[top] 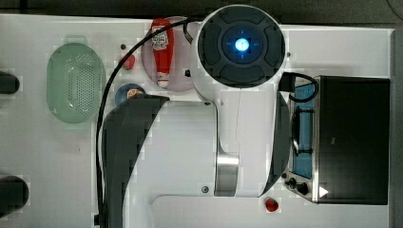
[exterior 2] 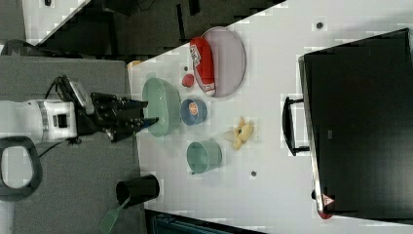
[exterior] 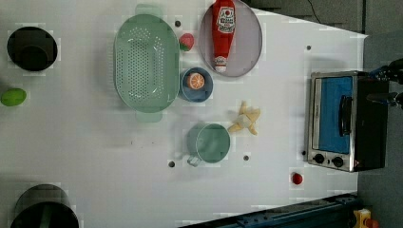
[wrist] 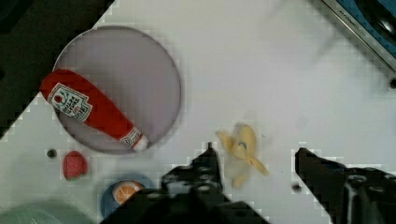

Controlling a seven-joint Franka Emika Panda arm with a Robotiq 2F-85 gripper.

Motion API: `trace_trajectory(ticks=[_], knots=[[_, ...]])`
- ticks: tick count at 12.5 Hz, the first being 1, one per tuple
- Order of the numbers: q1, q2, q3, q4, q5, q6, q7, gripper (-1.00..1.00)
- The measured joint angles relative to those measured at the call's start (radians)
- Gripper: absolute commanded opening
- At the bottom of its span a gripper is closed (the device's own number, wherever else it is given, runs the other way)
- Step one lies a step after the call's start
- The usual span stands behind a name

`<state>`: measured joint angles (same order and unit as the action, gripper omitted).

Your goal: Pick banana from table and place on oven.

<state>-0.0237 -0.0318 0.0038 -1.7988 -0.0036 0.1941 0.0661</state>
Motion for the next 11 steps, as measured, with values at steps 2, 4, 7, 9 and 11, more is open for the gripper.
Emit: trace_trajectory(ticks=[2, 4, 7, 9, 11], knots=[[-0.06, -0.209, 0.045, -0.213, 0.039, -0.144, -0.009, 0.81], [-0.077, -0.398, 0.049, -0.32, 0.005, -0.146, -0.011, 1.0], [-0.107, -0.507, 0.068, -0.311, -0.002, -0.124, -0.02, 1.0], [-0.086, -0.471, 0.061, -0.281, 0.002, -0.094, -0.029, 1.0], [-0.07, -0.388, 0.063, -0.307, 0.011, 0.014, -0.031, 1.0]])
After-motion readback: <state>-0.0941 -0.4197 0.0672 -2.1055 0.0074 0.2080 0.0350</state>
